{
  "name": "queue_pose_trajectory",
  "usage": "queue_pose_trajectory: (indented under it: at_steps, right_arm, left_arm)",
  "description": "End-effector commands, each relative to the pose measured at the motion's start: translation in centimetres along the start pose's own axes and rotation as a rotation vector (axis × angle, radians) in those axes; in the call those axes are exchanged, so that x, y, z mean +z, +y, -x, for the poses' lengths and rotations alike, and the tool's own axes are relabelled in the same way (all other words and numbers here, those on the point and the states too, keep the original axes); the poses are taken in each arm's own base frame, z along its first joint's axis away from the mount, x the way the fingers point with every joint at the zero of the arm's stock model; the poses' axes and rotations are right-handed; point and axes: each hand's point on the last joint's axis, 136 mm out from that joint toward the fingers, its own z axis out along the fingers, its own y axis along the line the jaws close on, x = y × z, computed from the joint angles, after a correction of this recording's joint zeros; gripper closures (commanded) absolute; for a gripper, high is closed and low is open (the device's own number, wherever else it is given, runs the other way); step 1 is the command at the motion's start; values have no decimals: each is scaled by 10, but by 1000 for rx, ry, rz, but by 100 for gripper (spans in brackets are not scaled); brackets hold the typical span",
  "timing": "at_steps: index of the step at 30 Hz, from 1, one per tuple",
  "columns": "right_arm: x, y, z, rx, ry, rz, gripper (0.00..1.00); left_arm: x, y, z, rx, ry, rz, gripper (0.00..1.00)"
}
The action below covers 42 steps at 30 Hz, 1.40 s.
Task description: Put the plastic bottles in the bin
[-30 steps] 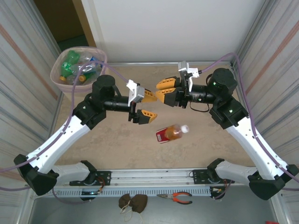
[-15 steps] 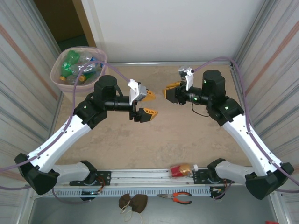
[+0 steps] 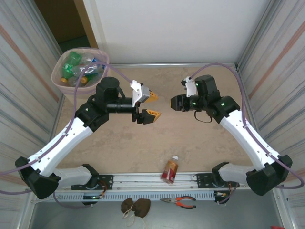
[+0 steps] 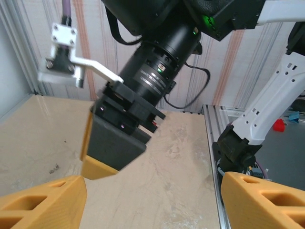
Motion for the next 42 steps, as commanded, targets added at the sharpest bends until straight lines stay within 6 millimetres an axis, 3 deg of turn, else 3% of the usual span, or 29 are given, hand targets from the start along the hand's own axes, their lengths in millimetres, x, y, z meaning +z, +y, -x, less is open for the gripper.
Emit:
queue_pose_trajectory:
  at_steps: [1,4,8,12,21,27,34,42]
  right_arm:
    - [7,-20,-45,153,150,-130,59]
    - [16,-22,-80,236,258,-197,59]
    - [29,-10,-126,308,393,-212,54]
    - [41,7,-167,361,493,-171,37]
    - [46,10,-247,412,719,-248,8]
    - [52,16,-295,414,834,-270,3]
    - [64,21,-321,380,909,-297,3]
    - [81,15,-320,320,913,-364,10]
  left_arm:
    - [-8,13,-4,-44,4,72,25]
    - [-15,27,-7,-80,1,135,25]
    - [-27,35,-8,-100,-12,188,25]
    - [-39,37,-8,-109,-25,226,25]
    - [-59,34,-10,-127,-41,273,25]
    - [-66,23,-16,-146,-40,268,25]
    - [-73,16,-22,-164,-56,275,25]
    - [-75,12,-22,-161,-60,270,25]
